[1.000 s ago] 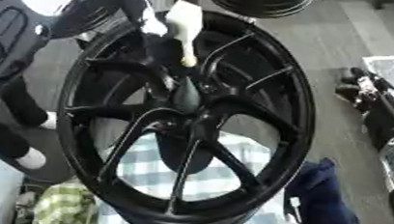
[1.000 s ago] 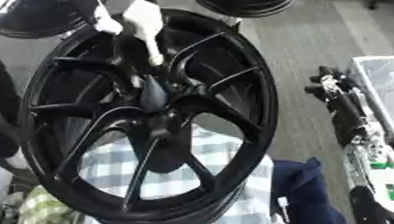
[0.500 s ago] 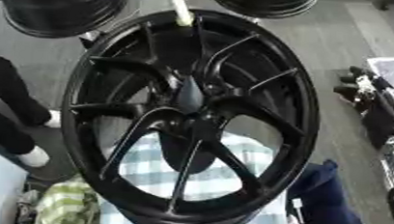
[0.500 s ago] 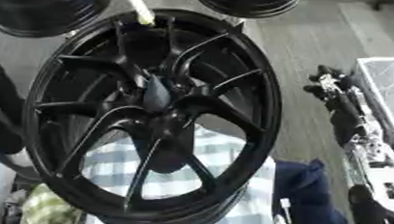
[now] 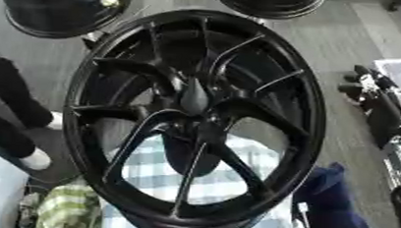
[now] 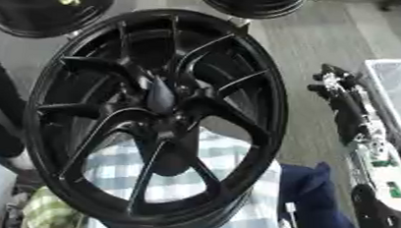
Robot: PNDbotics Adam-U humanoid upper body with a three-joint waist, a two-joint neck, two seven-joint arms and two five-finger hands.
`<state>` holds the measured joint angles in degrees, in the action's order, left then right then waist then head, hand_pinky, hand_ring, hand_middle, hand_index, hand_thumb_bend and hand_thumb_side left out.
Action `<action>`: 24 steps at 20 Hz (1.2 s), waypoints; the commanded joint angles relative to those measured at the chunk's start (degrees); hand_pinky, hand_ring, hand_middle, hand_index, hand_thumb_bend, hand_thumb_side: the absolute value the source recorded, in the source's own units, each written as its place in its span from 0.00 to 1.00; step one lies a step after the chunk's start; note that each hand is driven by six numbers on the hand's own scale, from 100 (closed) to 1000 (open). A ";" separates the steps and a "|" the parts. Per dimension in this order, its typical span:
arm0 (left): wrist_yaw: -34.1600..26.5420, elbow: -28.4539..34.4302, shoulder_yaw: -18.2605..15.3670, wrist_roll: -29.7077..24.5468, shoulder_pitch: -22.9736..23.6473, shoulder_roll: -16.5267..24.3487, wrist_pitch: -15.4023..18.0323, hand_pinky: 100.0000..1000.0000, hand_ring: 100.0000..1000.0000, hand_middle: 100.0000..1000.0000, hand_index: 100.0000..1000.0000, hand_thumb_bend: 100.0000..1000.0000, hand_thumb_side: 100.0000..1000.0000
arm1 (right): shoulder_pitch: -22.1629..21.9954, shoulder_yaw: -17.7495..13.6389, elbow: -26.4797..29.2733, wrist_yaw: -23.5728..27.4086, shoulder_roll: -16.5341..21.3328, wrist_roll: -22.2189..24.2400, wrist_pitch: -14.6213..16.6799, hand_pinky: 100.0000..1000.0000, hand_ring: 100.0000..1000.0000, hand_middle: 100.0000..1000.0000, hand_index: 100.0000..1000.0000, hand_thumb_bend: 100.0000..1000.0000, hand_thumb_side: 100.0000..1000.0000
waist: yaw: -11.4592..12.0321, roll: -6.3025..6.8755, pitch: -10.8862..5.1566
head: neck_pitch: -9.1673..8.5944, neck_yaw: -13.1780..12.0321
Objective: Pull the pin out of the wheel hub.
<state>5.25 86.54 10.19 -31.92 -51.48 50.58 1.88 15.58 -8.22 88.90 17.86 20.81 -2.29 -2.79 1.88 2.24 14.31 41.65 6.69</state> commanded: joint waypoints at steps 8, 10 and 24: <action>-0.44 2.05 -11.71 8.66 19.26 6.62 -2.17 0.82 0.62 0.47 0.23 0.00 0.00 | 0.72 -2.25 1.26 0.33 2.18 -2.14 0.44 0.91 0.65 0.64 0.79 0.00 0.42 | 1.30 -0.55 -0.71 | -1.13 1.07; 0.97 1.83 -12.29 7.78 21.27 5.82 -1.40 0.85 0.69 0.55 0.35 0.05 0.00 | 0.87 -2.28 1.34 0.42 2.19 -2.23 0.47 0.91 0.65 0.64 0.79 0.00 0.42 | 1.36 -0.69 -0.73 | -1.23 0.88; 5.02 0.07 -15.43 3.05 24.76 2.53 3.37 0.95 0.82 0.74 0.90 0.31 0.69 | 0.92 -2.52 1.31 0.63 1.92 -2.55 0.56 0.91 0.65 0.64 0.78 0.00 0.42 | 1.29 -1.22 -0.95 | -0.89 0.36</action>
<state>10.59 85.83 -3.93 -29.12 -26.16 51.76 5.00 15.89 -10.21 88.94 18.32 21.14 -4.65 -2.35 3.20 0.91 14.34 41.14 7.14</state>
